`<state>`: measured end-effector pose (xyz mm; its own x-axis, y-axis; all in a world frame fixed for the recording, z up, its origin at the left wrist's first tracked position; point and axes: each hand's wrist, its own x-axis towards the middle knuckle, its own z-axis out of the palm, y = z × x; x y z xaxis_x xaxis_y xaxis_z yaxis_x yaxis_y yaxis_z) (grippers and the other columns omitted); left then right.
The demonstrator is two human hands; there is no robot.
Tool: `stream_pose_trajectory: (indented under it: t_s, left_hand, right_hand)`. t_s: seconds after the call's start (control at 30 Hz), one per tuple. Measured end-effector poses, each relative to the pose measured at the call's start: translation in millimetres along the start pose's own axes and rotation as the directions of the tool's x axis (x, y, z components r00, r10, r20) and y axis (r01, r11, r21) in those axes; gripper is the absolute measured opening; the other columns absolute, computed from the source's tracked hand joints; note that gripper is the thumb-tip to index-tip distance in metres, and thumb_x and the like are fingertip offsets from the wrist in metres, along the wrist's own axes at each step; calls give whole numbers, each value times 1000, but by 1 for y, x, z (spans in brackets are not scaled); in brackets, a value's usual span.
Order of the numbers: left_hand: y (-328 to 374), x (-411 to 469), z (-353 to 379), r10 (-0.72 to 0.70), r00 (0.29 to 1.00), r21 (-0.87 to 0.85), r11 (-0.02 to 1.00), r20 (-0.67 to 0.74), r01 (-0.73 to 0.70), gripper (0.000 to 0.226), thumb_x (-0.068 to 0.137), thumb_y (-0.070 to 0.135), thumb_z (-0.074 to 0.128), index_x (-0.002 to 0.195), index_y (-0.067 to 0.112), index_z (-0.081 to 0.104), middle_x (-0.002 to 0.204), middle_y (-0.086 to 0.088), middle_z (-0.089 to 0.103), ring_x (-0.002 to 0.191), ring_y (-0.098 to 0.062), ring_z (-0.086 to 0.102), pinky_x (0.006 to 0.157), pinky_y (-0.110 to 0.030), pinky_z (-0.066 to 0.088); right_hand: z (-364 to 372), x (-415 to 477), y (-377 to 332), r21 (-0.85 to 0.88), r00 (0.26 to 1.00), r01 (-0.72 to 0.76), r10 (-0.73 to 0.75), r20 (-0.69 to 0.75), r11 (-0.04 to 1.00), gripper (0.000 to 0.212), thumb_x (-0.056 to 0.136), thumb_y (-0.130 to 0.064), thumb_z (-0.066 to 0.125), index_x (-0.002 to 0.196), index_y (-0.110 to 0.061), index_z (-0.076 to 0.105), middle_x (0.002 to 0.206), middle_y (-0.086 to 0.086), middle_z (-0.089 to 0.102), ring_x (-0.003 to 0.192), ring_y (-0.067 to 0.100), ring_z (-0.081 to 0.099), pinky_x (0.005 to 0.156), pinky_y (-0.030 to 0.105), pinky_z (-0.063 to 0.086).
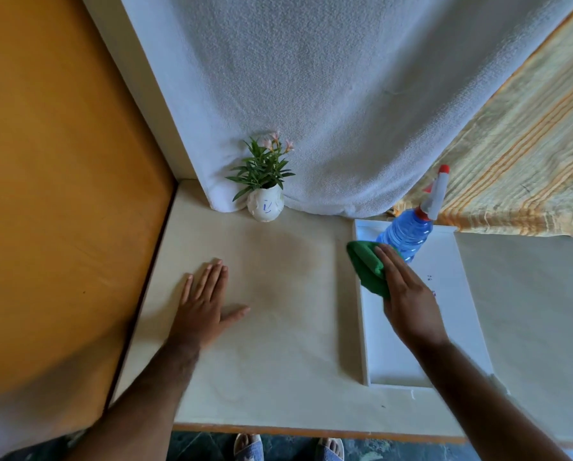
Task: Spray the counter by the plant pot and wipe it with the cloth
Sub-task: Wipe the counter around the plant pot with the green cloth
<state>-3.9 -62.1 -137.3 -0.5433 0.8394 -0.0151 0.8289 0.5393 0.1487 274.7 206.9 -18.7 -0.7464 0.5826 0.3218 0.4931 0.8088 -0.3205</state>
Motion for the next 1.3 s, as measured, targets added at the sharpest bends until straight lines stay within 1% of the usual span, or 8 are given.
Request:
stream_pose_trajectory:
  t_s: [0.17, 0.3, 0.43, 0.6, 0.77, 0.97, 1.17, 1.3]
  left_hand:
    - [-1, -1, 3, 2, 1000, -17, 1000, -7, -2, 98, 94, 81, 28, 157, 6, 37, 167, -12, 33, 152, -29, 35, 122, -57, 27]
    - [-3, -1, 6, -5, 1000, -16, 1000, -26, 5, 100, 91, 80, 35, 161, 9, 29, 170, -10, 27, 155, -25, 29, 124, -55, 22]
    - [-1, -2, 5, 1, 999, 2, 1000, -47, -1, 102, 91, 80, 38, 162, 9, 24, 170, -9, 24, 156, -24, 25, 124, -53, 21]
    - [-1, -3, 3, -19, 1000, 8, 1000, -4, 19, 106, 90, 84, 34, 165, 13, 13, 173, -6, 15, 158, -22, 17, 126, -52, 17]
    - [-1, -2, 2, -28, 999, 22, 999, 18, 28, 106, 90, 85, 33, 165, 13, 13, 173, -6, 13, 159, -22, 15, 125, -51, 15]
    - [-3, -2, 4, -4, 998, -4, 1000, -64, 4, 102, 90, 79, 46, 162, 9, 26, 171, -8, 23, 157, -22, 22, 124, -55, 24]
    - [-2, -2, 1, -11, 999, 11, 1000, -53, 11, 103, 90, 81, 42, 162, 10, 24, 172, -8, 22, 157, -22, 23, 123, -54, 25]
    - [-1, -3, 1, -11, 999, 2, 1000, -43, 11, 103, 91, 82, 37, 162, 10, 24, 172, -8, 22, 157, -22, 23, 123, -55, 26]
  right_hand:
    - [44, 54, -51, 101, 982, 172, -179, 65, 980, 62, 85, 4, 44, 146, 1, 53, 151, 20, 52, 136, 37, 54, 111, 44, 43]
    - [81, 90, -82, 102, 967, 229, -238, 88, 968, 66, 80, 16, 62, 144, 3, 54, 149, 22, 54, 138, 37, 52, 117, 42, 32]
    - [105, 117, -98, 63, 953, 285, -290, 89, 957, 57, 88, 1, 38, 142, 6, 55, 147, 26, 54, 138, 39, 51, 119, 41, 29]
    - [126, 135, -104, 37, 940, 330, -332, 74, 943, 56, 90, 1, 33, 141, 9, 54, 146, 29, 54, 138, 42, 51, 125, 34, 13]
    - [144, 137, -102, 25, 933, 350, -351, 77, 937, 53, 94, -1, 34, 141, 8, 55, 147, 26, 54, 138, 41, 51, 125, 37, 16]
    - [159, 117, -94, 14, 923, 350, -347, 165, 937, 52, 91, -1, 36, 136, 8, 61, 143, 26, 58, 132, 43, 57, 113, 53, 39]
    - [141, 133, -108, 57, 930, 365, -366, 21, 929, 49, 97, 0, 34, 139, 6, 59, 147, 23, 55, 139, 36, 50, 120, 44, 32]
    - [148, 138, -104, 22, 903, 424, -425, 62, 905, 50, 96, 0, 34, 139, 6, 58, 147, 24, 55, 137, 38, 53, 121, 42, 29]
